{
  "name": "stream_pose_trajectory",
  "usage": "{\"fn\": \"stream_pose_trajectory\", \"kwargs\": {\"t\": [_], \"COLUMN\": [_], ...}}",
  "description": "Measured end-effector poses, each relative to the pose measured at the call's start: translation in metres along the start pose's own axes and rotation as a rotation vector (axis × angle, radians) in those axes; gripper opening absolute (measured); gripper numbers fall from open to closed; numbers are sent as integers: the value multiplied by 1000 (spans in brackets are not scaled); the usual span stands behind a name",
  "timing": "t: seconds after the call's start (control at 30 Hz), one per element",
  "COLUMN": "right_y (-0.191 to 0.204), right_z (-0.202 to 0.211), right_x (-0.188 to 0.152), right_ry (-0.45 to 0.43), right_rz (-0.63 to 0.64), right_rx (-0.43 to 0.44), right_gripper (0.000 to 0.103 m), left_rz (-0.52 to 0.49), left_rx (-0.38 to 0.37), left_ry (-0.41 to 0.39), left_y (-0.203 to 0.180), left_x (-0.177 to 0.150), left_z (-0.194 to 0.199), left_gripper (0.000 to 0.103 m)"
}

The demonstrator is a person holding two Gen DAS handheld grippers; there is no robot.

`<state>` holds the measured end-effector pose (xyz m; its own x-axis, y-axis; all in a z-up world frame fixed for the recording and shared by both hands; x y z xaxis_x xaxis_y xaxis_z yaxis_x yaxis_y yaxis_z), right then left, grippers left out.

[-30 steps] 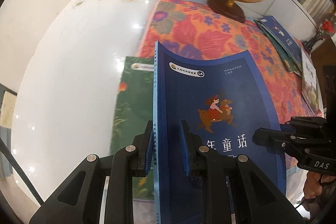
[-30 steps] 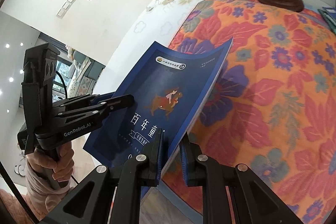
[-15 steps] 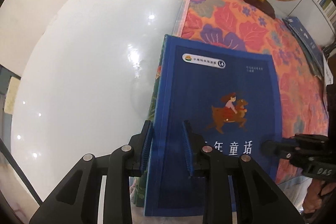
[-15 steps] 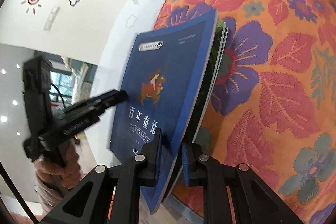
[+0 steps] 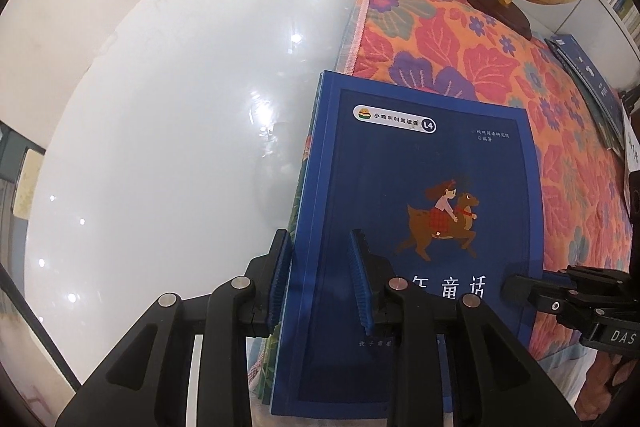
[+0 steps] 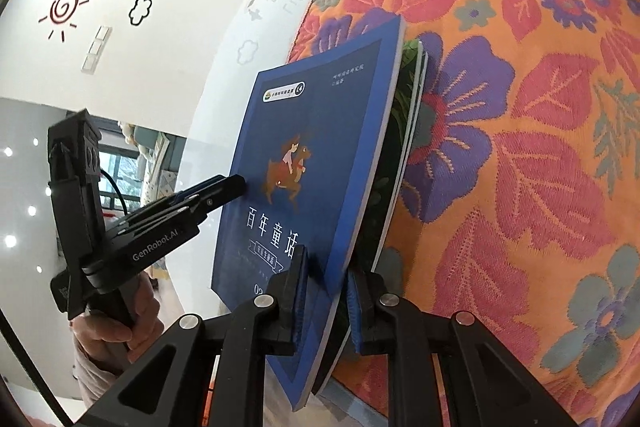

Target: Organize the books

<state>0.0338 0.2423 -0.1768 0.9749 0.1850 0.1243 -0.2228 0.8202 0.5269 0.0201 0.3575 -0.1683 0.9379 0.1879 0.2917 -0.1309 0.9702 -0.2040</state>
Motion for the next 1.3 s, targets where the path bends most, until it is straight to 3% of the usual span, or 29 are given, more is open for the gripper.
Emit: {"fn": "stream_pose_trajectory", "kwargs": {"t": [0.1,0.27,0.47,0.67,0.9,0.97,1.03,1.13,1.2,1.3], "right_y": [-8,-20,-11,-38,-136,-172,-207,-254,-288,-338], "right_z": [4,20,7,31,110,139,170,215,245,286], "right_x": [0,-3,-20,-14,9,11,11,7,2,-5], "right_ry": [28,15,97,51,-121,-182,-251,-337,-380,-439], "right_rz": [-67,-45,-27,-69,-254,-314,-364,-419,-458,-513], "right_rx": [13,-108,-44,-33,-51,-69,-103,-159,-211,-299], "right_gripper": [17,18,18,18,21,32,60,62,62,62], "left_rz": [2,15,44,-26,-107,-127,-161,-225,-281,-366], "left_rx": [5,11,57,89,37,15,-23,-75,-107,-176], "left_ry": [7,11,22,29,-7,-5,0,12,14,-3], "left_y": [1,1,-2,-40,-126,-155,-193,-254,-299,-365], "left_x": [0,2,4,15,58,65,72,80,85,90], "left_z": [0,-1,-2,8,1,-6,-15,-32,-43,-53], "left_gripper": [30,30,30,30,30,30,34,47,67,69]}}
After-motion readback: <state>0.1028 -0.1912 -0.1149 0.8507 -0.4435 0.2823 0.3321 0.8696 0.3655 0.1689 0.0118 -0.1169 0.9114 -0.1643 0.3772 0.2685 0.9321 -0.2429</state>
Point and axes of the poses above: each gripper's, at about its wrist camera, not at the fingertips, and z roughly against the way its jaws point, y to its left, x to its top, the point moved 8 cm from there along -z, roughly the way its jaws point, and after that the axes turned 10 degrees about -x, right-handed, at the moved point
